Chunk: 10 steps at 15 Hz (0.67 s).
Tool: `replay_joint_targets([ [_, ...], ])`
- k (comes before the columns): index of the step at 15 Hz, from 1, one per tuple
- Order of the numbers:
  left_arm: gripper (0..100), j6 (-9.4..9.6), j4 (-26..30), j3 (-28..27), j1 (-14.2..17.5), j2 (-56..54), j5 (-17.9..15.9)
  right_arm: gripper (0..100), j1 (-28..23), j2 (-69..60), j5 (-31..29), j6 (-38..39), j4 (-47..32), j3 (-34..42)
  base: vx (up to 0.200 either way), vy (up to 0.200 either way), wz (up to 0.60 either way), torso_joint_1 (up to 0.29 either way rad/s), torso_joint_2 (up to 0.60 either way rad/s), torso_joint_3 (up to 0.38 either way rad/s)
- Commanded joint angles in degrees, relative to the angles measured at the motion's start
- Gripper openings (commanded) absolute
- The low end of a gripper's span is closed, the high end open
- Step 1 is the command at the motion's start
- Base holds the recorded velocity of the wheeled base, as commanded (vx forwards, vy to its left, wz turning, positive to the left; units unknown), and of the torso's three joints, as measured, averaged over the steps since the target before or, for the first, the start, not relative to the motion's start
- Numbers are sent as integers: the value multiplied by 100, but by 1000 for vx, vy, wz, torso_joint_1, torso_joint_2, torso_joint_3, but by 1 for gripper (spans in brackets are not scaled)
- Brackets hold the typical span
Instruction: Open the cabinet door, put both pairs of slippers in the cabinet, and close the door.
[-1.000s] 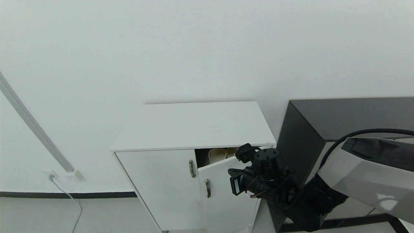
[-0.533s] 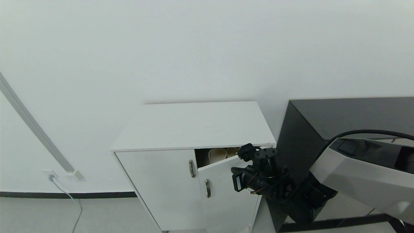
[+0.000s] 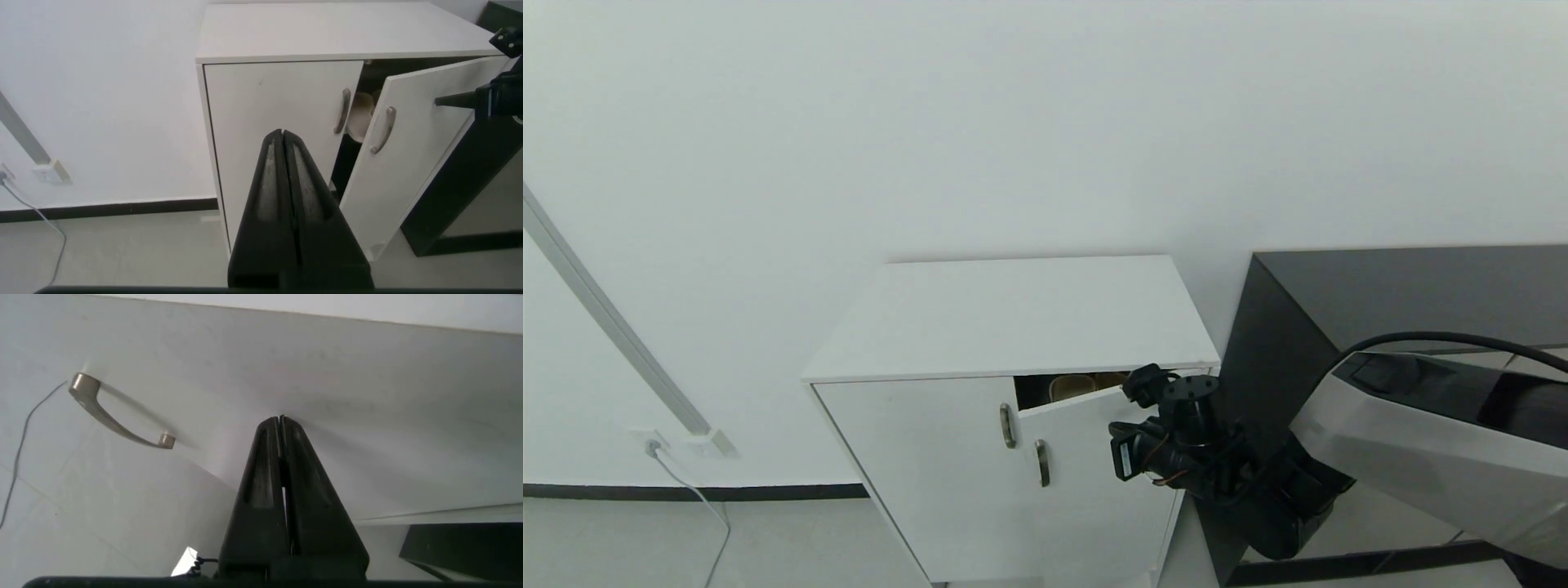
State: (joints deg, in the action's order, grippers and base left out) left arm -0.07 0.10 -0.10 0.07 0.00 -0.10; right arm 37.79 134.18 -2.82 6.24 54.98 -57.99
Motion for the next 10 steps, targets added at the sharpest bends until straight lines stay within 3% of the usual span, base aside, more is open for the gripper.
replay_joint_targets([
  [1, 0, -1, -1, 1, 1, 0, 1, 0, -35, 99, 0, 0, 4, -46, 0, 0, 0, 0, 0, 0],
  [10, 0, -1, -1, 1, 1, 9, 1, 0, -202, 222, 0, 9, -5, -204, 0, 0, 0, 0, 0, 0],
])
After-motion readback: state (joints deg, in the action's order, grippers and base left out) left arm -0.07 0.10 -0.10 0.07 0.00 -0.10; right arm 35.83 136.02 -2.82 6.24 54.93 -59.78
